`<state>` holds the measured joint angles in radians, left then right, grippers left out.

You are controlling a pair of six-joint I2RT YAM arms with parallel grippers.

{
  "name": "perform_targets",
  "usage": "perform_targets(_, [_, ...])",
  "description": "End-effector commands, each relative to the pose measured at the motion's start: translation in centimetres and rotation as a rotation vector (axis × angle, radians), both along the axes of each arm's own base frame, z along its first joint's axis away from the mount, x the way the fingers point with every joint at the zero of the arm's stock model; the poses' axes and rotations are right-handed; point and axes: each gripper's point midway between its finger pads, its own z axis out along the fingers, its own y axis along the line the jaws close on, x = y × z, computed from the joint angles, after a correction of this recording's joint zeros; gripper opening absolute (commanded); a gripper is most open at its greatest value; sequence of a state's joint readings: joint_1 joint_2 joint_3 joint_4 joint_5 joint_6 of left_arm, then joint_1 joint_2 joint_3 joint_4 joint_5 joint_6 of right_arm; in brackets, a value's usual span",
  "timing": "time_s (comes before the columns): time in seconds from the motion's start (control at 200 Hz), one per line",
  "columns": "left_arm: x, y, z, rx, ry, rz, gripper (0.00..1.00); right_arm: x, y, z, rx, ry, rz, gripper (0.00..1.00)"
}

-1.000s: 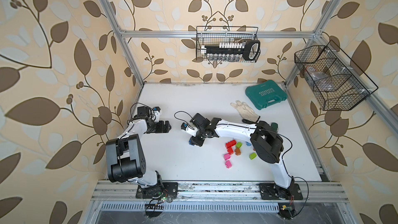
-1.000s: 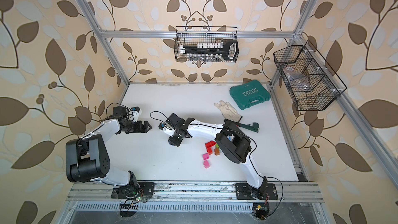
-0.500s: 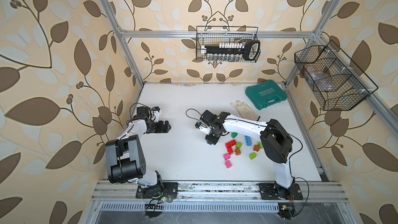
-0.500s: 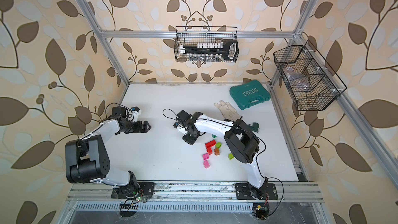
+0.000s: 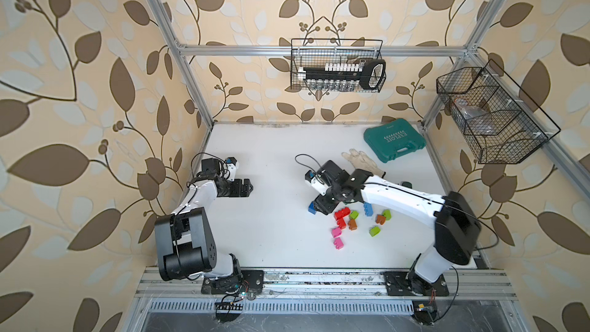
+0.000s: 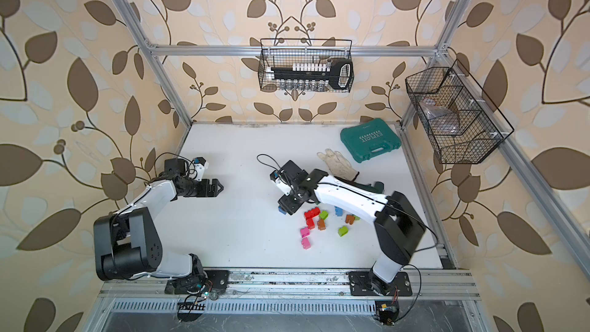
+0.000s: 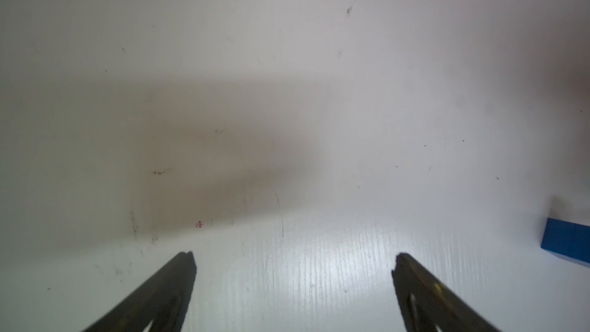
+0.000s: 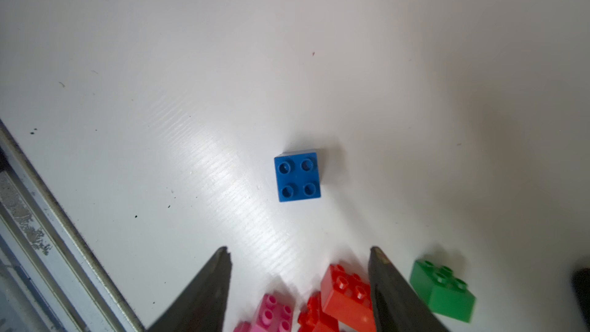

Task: Assemble the letter h with lego
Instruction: Pick up the lego brick from the center of the board.

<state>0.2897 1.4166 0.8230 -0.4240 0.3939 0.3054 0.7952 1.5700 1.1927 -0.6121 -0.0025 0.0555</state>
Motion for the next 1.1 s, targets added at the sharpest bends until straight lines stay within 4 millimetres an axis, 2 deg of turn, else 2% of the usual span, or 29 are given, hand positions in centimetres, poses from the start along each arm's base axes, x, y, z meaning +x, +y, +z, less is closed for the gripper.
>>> perform_targets(0.0, [-0.1, -0.7, 1.1, -0.027, -0.041, -0.055, 0.99, 4.0, -6.4, 0.1, 0.034, -0.035, -0.382, 0.74])
perform_targets(0.05, [-0.1, -0.9, 1.1, -0.044, -0.033, -0.063, 0.99, 4.8, -9.4, -0.8, 0.036, 0.063, -0.531, 0.73])
perform_targets(0.125, [-0.1, -1.1, 1.1, -0.056, -0.014, -0.070, 0.99, 4.7, -11.7, -2.6, 0.032, 0.210, -0.656, 0.68])
perform_targets(0.24, [-0.4, -1.3, 0.8, -0.059, -0.016, -0.087, 0.99, 4.0, -11.8, -4.7, 0.025, 0.310, -0.696, 0.60])
perform_targets(0.36, [-0.3, -1.1, 1.3, -0.033, -0.021, -0.102, 0.99, 3.7, -12.6, -6.2, -0.005, 0.344, -0.786, 0.58])
perform_targets(0.44, [0.0, -0.5, 1.6, 0.011, -0.040, -0.107, 0.99, 3.9, -12.0, -7.1, 0.001, 0.372, -0.788, 0.56])
perform_targets(0.52, [0.1, -0.9, 2.3, 0.003, -0.057, -0.137, 0.99, 4.3, -11.5, -7.9, -0.029, 0.366, -0.754, 0.56])
perform_targets(0.795, [-0.7, -2.4, 4.4, -0.046, -0.052, -0.235, 0.99, 3.8, -9.1, -10.4, -0.234, 0.372, -0.495, 0.55])
perform_targets(0.96, [-0.5, -3.5, 5.6, -0.127, -0.064, -0.249, 0.99, 3.8, -9.8, -11.8, -0.336, 0.383, -0.455, 0.48])
perform_targets(1.095, [-0.6, -3.8, 5.9, -0.151, -0.061, -0.250, 0.99, 3.8, -9.1, -11.6, -0.304, 0.386, -0.440, 0.39])
